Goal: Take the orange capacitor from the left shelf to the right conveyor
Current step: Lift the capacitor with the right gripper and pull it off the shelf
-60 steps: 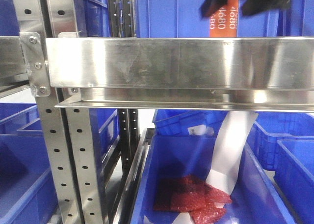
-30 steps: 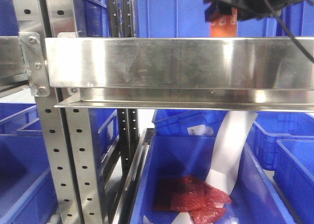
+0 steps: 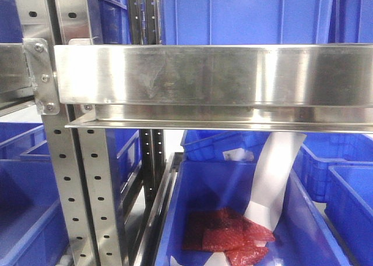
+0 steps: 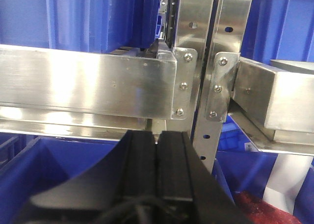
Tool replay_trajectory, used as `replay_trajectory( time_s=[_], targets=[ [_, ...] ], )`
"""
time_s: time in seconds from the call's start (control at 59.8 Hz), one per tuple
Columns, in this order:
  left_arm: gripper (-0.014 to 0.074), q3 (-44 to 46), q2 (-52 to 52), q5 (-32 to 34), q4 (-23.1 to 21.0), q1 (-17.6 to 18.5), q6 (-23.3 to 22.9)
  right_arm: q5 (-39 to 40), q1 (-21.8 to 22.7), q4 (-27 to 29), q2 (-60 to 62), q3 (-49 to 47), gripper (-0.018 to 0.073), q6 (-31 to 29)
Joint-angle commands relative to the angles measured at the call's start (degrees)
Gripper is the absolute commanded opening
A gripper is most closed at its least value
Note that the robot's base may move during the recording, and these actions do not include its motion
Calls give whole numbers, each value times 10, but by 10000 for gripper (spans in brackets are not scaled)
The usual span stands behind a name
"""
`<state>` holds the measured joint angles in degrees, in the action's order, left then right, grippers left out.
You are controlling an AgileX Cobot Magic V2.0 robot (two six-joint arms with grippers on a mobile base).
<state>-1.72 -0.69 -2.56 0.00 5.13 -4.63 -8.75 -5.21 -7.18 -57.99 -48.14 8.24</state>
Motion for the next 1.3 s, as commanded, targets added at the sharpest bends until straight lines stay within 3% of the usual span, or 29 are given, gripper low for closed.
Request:
replay_trajectory(
  time_s=[0.0, 0.284, 0.585, 1.287],
  targets=[
    [-105, 3, -11, 47, 0, 0, 0, 18, 24, -7, 80, 36, 159, -3],
    [-105, 3, -11, 47, 0, 0, 0, -6, 27, 12, 279, 194, 159, -3],
    [-105, 3, -11, 47, 0, 0, 0, 78, 27, 4, 423, 299, 159, -3],
    [-105, 3, -11, 47, 0, 0, 0, 92, 21, -9, 444, 311, 159, -3]
  ],
)
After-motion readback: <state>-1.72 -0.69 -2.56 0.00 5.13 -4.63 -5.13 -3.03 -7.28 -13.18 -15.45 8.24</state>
